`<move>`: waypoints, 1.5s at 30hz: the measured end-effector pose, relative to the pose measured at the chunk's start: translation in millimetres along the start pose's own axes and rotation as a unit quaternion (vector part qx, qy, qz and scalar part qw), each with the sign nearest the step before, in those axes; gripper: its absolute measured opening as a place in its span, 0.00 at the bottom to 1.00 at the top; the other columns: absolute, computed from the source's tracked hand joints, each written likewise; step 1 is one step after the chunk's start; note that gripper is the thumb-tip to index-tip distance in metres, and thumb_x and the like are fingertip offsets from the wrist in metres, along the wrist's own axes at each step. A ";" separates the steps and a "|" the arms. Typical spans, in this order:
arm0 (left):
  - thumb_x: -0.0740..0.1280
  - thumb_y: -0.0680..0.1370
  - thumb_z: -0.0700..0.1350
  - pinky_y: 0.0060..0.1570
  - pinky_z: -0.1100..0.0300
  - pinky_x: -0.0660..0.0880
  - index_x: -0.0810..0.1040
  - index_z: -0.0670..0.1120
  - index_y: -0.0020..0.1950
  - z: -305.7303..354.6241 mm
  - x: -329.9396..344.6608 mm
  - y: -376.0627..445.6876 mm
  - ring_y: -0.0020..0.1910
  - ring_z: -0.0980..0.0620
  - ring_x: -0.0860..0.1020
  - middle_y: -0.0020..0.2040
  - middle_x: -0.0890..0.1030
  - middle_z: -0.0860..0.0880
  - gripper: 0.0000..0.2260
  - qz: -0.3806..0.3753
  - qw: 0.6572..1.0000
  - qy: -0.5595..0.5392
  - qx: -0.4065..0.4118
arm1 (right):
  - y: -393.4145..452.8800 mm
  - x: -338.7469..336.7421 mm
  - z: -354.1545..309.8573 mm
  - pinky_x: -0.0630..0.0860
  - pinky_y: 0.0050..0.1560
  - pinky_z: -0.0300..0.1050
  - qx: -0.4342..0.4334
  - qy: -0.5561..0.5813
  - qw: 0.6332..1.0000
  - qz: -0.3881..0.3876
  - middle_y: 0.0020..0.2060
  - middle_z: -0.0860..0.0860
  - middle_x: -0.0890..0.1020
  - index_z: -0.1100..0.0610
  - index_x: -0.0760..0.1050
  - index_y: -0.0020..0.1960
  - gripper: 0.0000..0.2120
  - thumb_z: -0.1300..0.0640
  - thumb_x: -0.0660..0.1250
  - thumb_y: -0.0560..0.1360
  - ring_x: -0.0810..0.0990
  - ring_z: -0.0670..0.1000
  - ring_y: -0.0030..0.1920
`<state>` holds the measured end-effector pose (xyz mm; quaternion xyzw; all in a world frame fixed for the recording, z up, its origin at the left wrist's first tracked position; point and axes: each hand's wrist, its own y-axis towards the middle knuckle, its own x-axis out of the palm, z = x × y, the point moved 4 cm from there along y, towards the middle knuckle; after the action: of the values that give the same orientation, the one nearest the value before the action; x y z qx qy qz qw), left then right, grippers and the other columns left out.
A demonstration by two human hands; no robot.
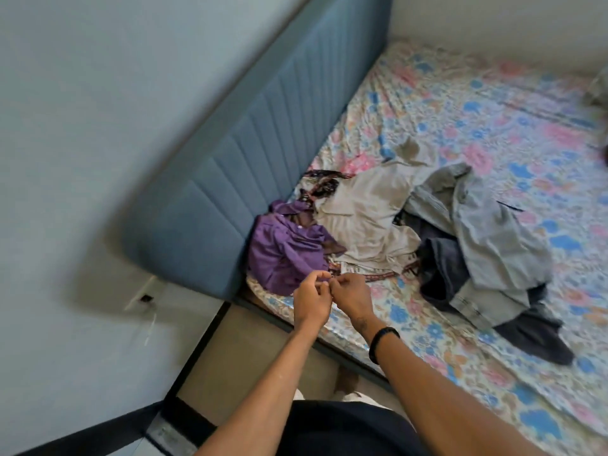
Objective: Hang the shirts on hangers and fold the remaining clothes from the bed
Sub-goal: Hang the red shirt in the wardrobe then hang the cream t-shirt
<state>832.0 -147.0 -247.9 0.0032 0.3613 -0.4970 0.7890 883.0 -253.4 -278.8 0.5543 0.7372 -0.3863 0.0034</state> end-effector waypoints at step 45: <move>0.61 0.77 0.48 0.54 0.50 0.81 0.84 0.49 0.55 -34.0 -120.1 -66.9 0.49 0.49 0.85 0.49 0.87 0.49 0.14 0.336 0.919 -0.163 -0.124 | -78.7 67.5 -134.7 0.77 0.47 0.31 -0.428 -0.130 0.843 -0.300 0.41 0.45 0.86 0.52 0.84 0.52 0.06 0.60 0.70 0.79 0.83 0.39 0.43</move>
<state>730.7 -74.6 -180.4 -0.0543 0.2645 -0.1473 0.9515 849.5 -128.0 -169.0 0.1939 0.9523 -0.0834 0.2202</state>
